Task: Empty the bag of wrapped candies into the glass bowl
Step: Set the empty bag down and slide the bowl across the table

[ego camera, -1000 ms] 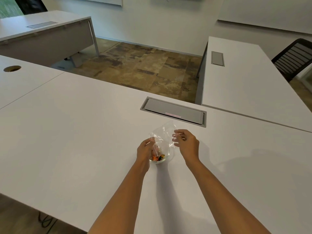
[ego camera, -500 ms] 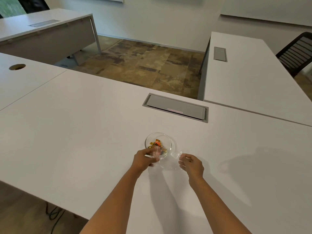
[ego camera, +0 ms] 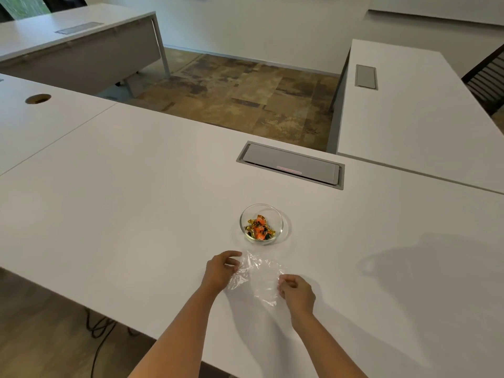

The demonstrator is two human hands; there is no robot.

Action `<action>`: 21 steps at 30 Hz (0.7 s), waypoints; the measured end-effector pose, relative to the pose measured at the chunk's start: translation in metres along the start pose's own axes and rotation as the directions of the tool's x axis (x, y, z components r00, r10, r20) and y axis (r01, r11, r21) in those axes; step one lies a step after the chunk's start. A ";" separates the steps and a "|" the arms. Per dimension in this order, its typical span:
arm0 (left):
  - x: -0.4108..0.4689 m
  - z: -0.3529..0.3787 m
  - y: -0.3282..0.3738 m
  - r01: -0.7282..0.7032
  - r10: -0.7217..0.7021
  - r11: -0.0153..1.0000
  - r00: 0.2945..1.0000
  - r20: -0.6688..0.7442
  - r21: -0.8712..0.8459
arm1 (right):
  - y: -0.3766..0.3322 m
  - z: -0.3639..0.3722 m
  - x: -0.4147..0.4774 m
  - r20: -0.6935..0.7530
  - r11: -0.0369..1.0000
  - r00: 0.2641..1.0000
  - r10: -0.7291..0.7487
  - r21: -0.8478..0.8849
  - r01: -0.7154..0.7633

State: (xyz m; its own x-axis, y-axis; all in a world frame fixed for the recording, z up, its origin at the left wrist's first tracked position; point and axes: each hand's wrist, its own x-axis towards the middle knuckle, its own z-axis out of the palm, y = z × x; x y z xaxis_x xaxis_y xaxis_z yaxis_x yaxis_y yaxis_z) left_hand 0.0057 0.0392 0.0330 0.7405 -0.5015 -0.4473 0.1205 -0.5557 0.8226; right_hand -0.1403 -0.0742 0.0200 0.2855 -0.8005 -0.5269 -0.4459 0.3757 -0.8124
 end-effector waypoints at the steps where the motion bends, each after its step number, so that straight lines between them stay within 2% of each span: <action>1: 0.000 0.000 -0.001 0.007 -0.007 1.000 0.999 -0.043 -0.006 | 0.001 0.003 -0.001 -0.013 0.998 0.999 -0.029 -0.048 0.029; 5: 0.001 0.004 -0.005 0.007 -0.003 1.000 0.986 -0.164 0.027 | 0.002 0.011 -0.007 -0.044 0.971 0.987 -0.156 -0.190 0.145; 9: 0.001 0.008 -0.009 0.019 0.002 0.996 0.972 -0.235 0.086 | 0.003 0.013 -0.008 -0.008 0.920 0.964 -0.265 -0.302 0.250; 17: -0.001 0.015 -0.016 0.024 0.048 0.963 0.965 -0.257 0.269 | 0.004 0.014 -0.004 0.015 0.898 0.959 -0.283 -0.346 0.270; 21: -0.001 0.015 -0.017 0.009 0.060 0.961 0.969 -0.239 0.277 | 0.003 0.014 -0.005 0.014 0.913 0.961 -0.275 -0.309 0.266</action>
State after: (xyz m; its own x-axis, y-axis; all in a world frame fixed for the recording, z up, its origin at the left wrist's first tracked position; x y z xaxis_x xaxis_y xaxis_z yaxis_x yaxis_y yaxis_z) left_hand -0.0072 0.0390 0.0141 0.8831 -0.3604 -0.3005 -0.0604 -0.7224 0.6888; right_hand -0.1310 -0.0619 0.0164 0.4089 -0.8666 -0.2862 -0.5935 -0.0143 -0.8047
